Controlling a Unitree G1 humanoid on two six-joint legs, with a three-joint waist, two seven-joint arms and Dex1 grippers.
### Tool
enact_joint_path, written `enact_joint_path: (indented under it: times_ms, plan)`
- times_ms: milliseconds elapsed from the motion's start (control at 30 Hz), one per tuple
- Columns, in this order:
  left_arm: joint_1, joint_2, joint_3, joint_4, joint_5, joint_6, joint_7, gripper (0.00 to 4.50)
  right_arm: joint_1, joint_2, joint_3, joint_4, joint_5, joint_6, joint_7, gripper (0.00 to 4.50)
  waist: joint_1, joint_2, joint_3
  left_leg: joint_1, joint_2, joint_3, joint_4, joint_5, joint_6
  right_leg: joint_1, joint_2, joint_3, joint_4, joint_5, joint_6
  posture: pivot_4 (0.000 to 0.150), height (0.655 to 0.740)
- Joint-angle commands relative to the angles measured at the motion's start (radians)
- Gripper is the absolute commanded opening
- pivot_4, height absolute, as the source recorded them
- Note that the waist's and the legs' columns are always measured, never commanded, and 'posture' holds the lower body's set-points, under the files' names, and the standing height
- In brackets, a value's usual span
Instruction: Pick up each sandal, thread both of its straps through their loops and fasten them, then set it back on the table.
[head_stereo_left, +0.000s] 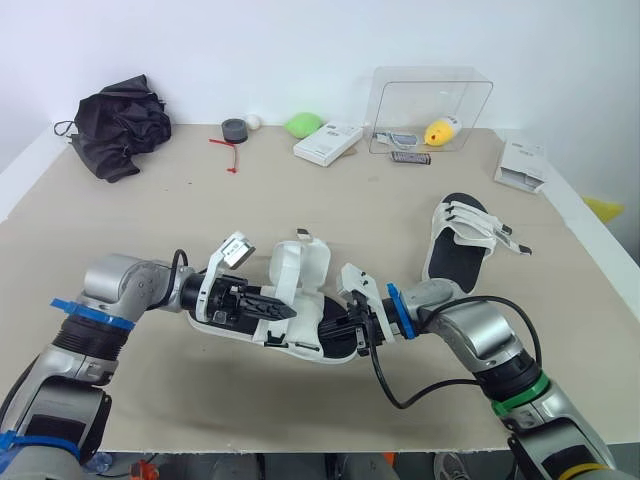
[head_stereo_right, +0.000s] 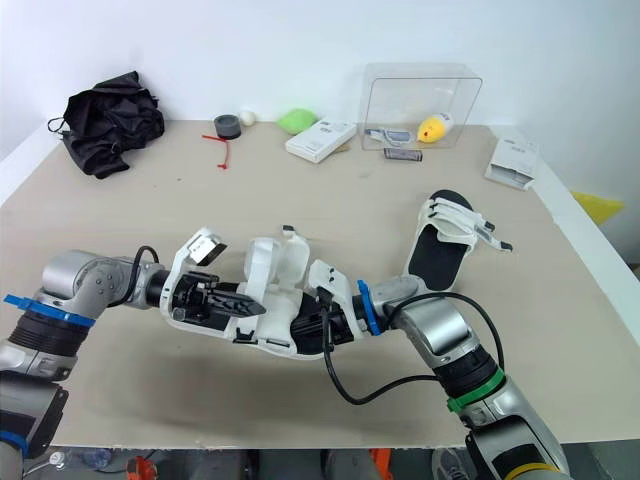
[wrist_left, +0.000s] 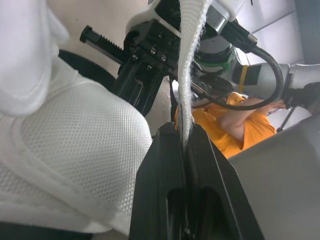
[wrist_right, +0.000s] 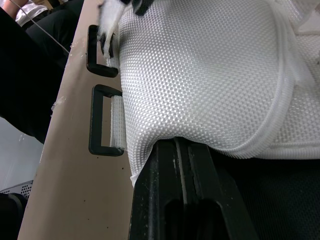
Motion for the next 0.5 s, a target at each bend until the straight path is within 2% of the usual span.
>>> enact_joint_path:
  times_ms: [33, 267, 500]
  plan:
    - [0.018, -0.012, 0.015, -0.050, -0.011, 0.009, 0.020, 0.03, 0.024, -0.006, 0.051, 0.012, -0.003, 0.026, 0.008, 0.00, 0.000, 0.000, 0.000, 0.000, 0.000, 0.000, 0.000, 0.000, 0.000, 0.000, 0.000, 0.000, 0.000, 0.000, 0.000, 0.150, 0.7400]
    - [0.069, -0.001, 0.015, -0.107, 0.039, -0.084, 0.030, 0.03, 0.023, -0.004, 0.049, 0.012, 0.001, 0.028, 0.009, 0.00, 0.000, 0.000, 0.000, 0.000, 0.000, 0.000, 0.000, 0.000, 0.000, 0.000, 0.000, 0.000, 0.000, 0.000, 0.000, 0.150, 0.7400]
    - [0.090, 0.009, 0.048, -0.104, 0.031, -0.129, 0.003, 0.03, 0.025, -0.005, 0.053, 0.011, 0.003, 0.027, 0.007, 0.00, 0.000, 0.000, 0.000, 0.000, 0.000, 0.000, 0.000, 0.000, 0.000, 0.000, 0.000, 0.000, 0.000, 0.000, 0.000, 0.150, 0.7400]
